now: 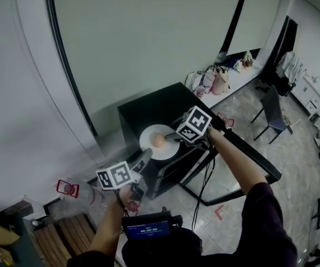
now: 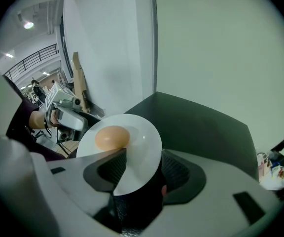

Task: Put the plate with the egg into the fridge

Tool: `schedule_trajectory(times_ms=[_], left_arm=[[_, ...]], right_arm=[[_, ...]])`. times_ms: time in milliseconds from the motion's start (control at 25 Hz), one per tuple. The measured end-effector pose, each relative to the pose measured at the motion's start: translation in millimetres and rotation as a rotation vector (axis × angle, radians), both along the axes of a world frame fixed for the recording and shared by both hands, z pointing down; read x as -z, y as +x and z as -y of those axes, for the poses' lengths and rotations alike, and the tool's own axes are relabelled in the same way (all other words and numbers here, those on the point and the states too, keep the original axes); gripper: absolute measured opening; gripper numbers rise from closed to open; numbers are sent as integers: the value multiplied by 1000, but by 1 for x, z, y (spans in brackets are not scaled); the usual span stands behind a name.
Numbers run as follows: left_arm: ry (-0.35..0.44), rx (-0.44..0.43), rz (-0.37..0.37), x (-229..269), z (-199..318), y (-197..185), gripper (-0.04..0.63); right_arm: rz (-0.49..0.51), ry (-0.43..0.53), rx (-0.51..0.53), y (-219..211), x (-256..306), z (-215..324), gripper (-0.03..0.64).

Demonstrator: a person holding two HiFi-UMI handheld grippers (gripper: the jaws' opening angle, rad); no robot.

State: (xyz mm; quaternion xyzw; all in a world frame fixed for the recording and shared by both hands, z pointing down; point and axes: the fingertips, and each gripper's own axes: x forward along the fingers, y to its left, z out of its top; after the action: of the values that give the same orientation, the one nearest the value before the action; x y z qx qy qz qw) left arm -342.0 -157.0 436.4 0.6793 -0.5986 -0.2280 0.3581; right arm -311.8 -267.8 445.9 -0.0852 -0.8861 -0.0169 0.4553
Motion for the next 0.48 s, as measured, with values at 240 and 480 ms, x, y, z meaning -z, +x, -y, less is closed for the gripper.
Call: schedule_trajectory(times_ms=[240,480], left_arm=[[-11,8,-35,0,-3,0,199],[-14,38,-97,-4,-13,-4,96]], right_arm=[[8,1,47,-7,4,-17,229],[24,6,66,-9,4,-29,227]])
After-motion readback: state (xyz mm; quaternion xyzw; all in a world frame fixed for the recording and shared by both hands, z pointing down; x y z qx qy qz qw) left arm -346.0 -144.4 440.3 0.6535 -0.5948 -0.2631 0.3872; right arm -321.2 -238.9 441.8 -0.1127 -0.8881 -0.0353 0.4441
